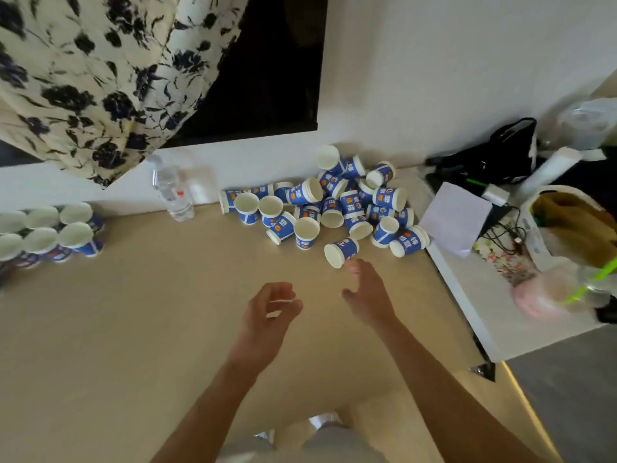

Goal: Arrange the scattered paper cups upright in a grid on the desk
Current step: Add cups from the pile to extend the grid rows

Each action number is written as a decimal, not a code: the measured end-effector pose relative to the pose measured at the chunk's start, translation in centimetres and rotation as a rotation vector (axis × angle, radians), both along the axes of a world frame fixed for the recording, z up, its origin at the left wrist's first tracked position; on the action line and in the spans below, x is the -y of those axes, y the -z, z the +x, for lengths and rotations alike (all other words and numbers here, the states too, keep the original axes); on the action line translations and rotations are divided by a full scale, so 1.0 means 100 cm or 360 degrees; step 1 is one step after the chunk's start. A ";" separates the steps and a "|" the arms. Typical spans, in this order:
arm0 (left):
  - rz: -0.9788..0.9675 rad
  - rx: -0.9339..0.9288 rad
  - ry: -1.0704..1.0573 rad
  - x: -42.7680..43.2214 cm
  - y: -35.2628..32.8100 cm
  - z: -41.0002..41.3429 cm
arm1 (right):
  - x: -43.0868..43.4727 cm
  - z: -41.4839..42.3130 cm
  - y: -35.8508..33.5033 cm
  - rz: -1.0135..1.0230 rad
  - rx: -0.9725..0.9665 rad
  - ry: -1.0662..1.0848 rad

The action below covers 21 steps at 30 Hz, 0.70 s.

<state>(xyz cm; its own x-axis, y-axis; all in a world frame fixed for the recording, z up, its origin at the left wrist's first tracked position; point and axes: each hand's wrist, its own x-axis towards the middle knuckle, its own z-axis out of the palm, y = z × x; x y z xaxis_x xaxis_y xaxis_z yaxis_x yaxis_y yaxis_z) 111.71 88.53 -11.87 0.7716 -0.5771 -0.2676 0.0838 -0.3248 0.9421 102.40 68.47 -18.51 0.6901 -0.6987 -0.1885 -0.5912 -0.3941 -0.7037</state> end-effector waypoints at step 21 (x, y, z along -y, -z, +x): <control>0.0168 -0.0067 -0.0514 0.070 0.022 -0.033 | 0.132 0.072 0.103 -0.1053 -0.0643 -0.1134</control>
